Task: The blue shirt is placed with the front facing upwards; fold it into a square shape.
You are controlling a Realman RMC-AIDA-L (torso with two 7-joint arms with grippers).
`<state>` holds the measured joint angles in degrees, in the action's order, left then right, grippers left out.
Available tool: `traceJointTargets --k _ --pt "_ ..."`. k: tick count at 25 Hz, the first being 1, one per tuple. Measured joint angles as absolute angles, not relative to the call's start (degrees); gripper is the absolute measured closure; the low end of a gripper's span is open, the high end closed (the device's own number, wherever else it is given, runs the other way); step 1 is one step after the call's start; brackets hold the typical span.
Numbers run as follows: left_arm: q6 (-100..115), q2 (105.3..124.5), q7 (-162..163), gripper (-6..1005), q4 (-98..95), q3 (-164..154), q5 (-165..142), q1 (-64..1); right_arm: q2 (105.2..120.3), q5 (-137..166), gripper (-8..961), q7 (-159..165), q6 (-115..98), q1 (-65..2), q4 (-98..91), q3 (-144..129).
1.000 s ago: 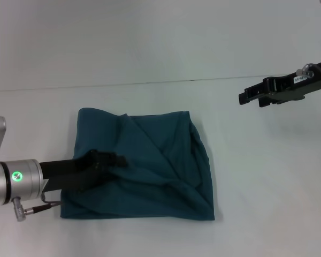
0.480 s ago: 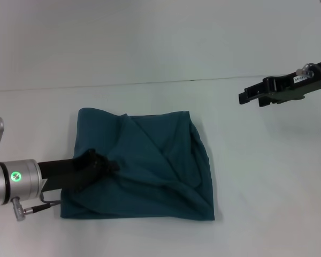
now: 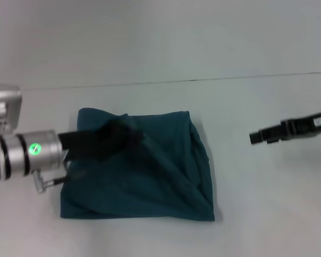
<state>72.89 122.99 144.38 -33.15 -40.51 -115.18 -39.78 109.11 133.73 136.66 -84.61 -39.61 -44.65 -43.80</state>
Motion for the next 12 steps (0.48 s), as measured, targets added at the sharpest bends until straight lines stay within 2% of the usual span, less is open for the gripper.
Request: traceJointTargets --k 5,12 --pt "72.7 123.09 144.3 975 -33.1 -40.5 -115.1 -44.2 109.75 127.0 279 125.3 -90.6 -34.2 -44.2 -43.6" --pt "70.9 123.35 144.1 971 -32.7 -41.1 -115.6 -48.7 112.69 128.0 279 117.1 -93.1 -30.6 -43.8 -44.1"
